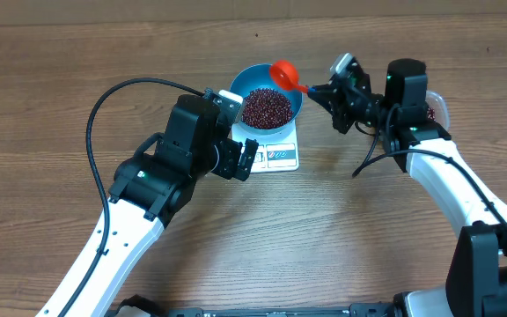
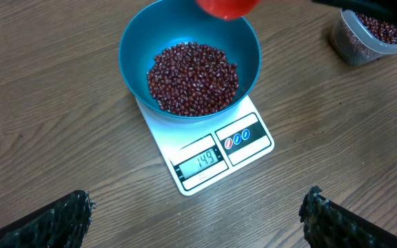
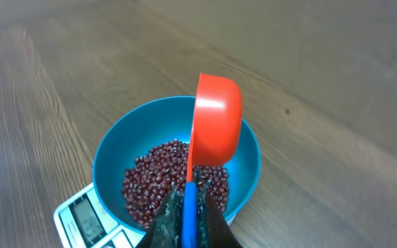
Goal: Scoop item into bowl and weigh 150g on scale
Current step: 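Move the scoop with the right gripper back to the bean tub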
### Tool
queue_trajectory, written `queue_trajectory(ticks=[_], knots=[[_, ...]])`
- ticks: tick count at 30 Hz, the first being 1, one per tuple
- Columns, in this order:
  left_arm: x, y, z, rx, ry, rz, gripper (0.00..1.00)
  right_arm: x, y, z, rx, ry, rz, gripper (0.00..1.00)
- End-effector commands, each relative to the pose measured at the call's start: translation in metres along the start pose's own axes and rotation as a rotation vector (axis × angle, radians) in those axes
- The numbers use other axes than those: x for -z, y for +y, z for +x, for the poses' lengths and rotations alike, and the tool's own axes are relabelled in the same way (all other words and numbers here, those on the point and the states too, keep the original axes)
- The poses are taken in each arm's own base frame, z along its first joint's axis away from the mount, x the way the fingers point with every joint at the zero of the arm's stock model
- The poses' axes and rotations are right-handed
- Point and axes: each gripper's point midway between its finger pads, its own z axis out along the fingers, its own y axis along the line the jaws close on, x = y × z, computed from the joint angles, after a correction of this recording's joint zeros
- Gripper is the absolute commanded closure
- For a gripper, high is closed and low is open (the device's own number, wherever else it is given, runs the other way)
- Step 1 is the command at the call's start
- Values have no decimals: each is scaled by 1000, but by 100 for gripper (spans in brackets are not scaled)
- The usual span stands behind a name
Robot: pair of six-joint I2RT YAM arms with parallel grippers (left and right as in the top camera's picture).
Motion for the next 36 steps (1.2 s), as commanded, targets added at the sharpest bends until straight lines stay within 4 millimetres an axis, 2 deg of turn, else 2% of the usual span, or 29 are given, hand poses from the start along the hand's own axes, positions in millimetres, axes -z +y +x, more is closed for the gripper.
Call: queue_trajectory(ticks=[1, 8, 14, 20, 21, 27, 34, 36], knots=[[2, 0, -3, 16, -10, 5, 0, 9, -15, 0, -218, -15, 31, 96], [2, 0, -3, 16, -10, 5, 0, 35, -38, -2, -479, -48, 88, 96], [2, 0, -3, 16, -10, 5, 0, 60, -42, -9, -519, -73, 74, 96], [2, 0, -3, 17, -10, 5, 0, 88, -54, 4, -600, -45, 145, 96], [2, 0, -3, 16, -10, 5, 0, 101, -63, 14, -643, -31, 187, 96], [2, 0, -3, 16, -10, 5, 1, 140, -92, 59, -796, 41, 362, 96], [2, 0, -3, 16, -10, 5, 0, 172, -101, 97, -826, 135, 462, 96], [2, 0, -3, 16, -10, 6, 0, 184, -106, 117, -847, 214, 567, 96]])
